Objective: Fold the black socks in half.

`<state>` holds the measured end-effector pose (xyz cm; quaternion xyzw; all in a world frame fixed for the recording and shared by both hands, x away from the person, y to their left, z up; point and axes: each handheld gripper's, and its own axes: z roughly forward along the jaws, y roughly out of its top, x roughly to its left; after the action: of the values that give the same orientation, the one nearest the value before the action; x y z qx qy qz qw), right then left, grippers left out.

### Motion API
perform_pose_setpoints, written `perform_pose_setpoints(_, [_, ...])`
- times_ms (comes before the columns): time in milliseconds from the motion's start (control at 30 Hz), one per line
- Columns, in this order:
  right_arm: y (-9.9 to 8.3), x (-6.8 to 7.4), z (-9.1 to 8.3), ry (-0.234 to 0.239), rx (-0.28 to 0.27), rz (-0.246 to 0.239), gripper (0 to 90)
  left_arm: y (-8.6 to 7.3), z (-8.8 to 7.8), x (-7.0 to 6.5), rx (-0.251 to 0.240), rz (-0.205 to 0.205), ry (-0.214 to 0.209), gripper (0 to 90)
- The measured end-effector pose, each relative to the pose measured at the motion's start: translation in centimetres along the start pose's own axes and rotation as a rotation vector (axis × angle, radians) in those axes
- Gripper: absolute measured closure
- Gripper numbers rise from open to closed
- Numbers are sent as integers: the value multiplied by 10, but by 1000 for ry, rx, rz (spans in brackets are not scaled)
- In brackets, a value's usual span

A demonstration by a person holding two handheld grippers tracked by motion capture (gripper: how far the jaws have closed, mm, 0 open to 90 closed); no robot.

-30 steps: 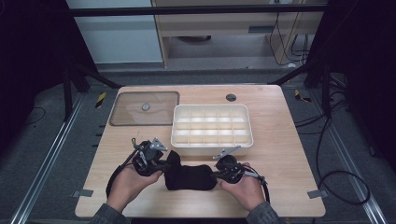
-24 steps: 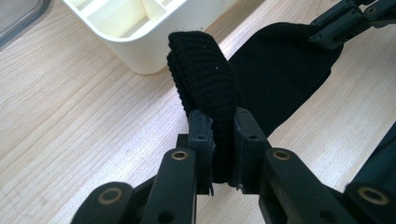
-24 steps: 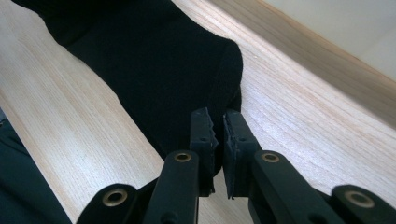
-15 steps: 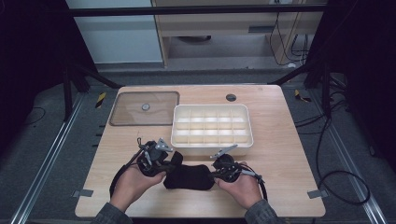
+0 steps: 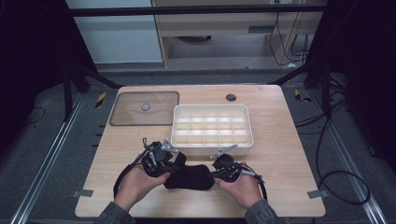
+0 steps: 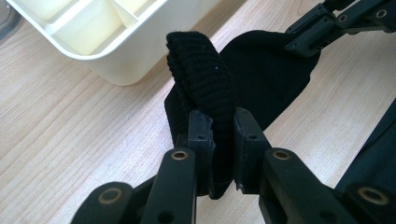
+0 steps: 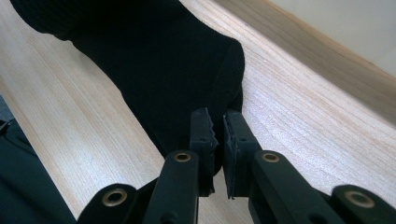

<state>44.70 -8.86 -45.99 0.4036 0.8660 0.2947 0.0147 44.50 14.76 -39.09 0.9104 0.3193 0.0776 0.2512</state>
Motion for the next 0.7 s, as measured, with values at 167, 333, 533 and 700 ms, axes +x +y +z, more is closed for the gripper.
perform_pose_setpoints(167, [1,1,0,4,0,-1,840,2,1,-3,-1,7,-10,794])
perform_pose_setpoints(333, [1,-1,1,12,1,0,840,3,3,-6,-2,10,-12,794])
perform_pose_setpoints(533, [2,1,0,8,-1,-9,840,5,6,-11,0,24,-18,794])
perform_pose_setpoints(700, [3,3,0,9,-2,-15,840,7,9,-12,6,27,-21,794])
